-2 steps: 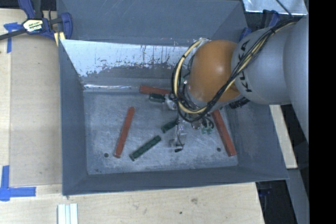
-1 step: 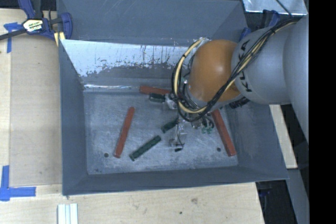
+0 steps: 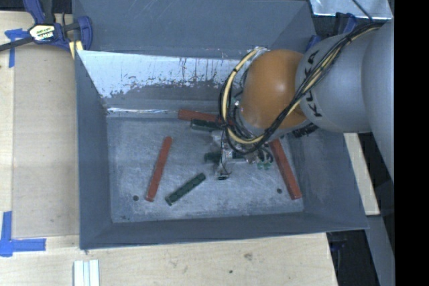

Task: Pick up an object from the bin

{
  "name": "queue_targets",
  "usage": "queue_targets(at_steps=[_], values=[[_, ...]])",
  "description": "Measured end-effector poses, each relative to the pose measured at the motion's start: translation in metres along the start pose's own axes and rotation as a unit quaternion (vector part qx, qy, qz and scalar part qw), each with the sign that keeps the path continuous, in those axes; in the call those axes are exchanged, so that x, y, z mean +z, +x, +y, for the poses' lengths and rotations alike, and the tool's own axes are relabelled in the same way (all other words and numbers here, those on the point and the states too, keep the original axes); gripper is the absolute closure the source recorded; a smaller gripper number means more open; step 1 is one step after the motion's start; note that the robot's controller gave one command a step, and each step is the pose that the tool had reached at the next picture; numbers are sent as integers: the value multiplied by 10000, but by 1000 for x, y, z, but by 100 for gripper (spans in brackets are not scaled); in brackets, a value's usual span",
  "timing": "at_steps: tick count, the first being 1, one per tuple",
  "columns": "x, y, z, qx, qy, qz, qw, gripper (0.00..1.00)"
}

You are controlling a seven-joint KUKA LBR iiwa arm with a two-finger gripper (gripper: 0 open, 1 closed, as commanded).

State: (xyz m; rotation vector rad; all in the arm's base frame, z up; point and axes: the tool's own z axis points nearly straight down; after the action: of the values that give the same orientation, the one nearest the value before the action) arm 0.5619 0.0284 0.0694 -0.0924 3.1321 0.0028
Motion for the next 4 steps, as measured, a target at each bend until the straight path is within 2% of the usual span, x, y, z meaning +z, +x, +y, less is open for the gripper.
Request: queue_targets(at_steps=[1,2,4], values=[[-3,-1,0,10,1,12,10000,100],[-39,-3,-1,23,5,19,10000,100],[-44,-5,-2,45,5,-2,10000,100]])
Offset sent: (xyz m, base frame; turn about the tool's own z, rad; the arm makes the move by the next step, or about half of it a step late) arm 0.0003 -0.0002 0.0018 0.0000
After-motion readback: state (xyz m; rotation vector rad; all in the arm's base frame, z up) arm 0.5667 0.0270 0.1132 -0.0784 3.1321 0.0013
